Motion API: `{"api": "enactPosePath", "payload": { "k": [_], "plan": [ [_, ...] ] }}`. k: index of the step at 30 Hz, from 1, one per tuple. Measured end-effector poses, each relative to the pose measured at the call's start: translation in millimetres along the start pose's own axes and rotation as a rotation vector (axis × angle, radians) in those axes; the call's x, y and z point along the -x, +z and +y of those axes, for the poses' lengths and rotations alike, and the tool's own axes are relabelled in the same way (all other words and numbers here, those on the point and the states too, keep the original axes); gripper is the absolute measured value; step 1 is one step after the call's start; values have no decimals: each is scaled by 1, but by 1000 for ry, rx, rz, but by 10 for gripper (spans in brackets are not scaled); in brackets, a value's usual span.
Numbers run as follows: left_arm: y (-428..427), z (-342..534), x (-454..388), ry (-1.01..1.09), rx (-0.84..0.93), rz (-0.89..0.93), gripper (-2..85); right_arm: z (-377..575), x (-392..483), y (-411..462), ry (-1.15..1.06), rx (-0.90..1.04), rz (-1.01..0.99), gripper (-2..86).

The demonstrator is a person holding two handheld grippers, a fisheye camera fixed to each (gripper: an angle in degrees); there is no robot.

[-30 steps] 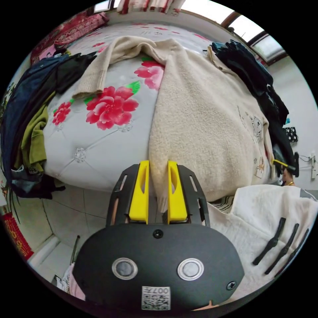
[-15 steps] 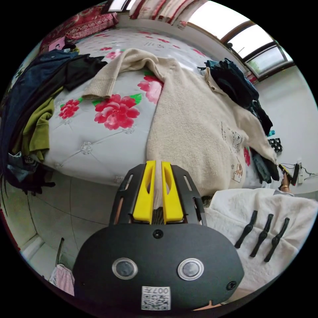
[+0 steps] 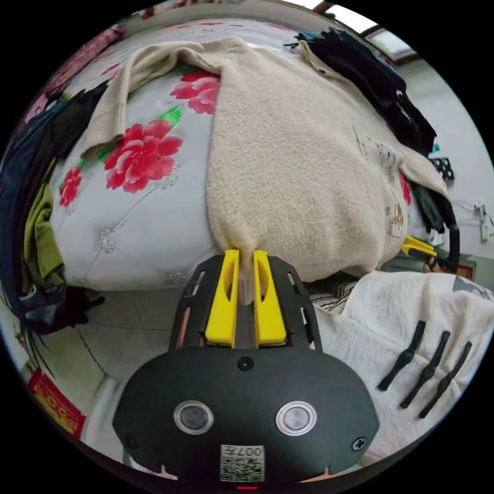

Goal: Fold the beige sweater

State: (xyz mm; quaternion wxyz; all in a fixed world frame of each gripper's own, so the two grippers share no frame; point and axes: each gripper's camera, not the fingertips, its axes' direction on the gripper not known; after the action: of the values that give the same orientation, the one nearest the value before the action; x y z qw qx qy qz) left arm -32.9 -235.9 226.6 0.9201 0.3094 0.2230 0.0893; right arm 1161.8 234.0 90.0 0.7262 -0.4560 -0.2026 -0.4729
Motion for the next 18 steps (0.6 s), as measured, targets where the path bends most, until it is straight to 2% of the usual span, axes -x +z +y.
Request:
{"api": "enactPosePath", "payload": {
  "k": [2, 6, 9, 12, 16, 18],
  "plan": [
    [-6, 5, 3, 34, 12, 39, 6, -4, 6, -1, -6, 8, 109, 31],
    [-29, 40, 5, 93, -36, 24, 2, 13, 16, -22, -84, -9, 118, 11],
    [-5, 59, 20, 43, -10, 123, 18, 29, 17, -10, -90, 59, 206, 12],
    [-5, 78, 43, -86, -104, 188, 49, 32, 7, 9, 50, 123, 245, 23],
    [-55, 86, 81, -172, -350, 20, 62, 36, 21, -46, 131, -170, 252, 33],
    [-68, 72, 102, -189, -396, -40, 81, 29, 26, -61, 124, -228, 279, 36]
  ]
}}
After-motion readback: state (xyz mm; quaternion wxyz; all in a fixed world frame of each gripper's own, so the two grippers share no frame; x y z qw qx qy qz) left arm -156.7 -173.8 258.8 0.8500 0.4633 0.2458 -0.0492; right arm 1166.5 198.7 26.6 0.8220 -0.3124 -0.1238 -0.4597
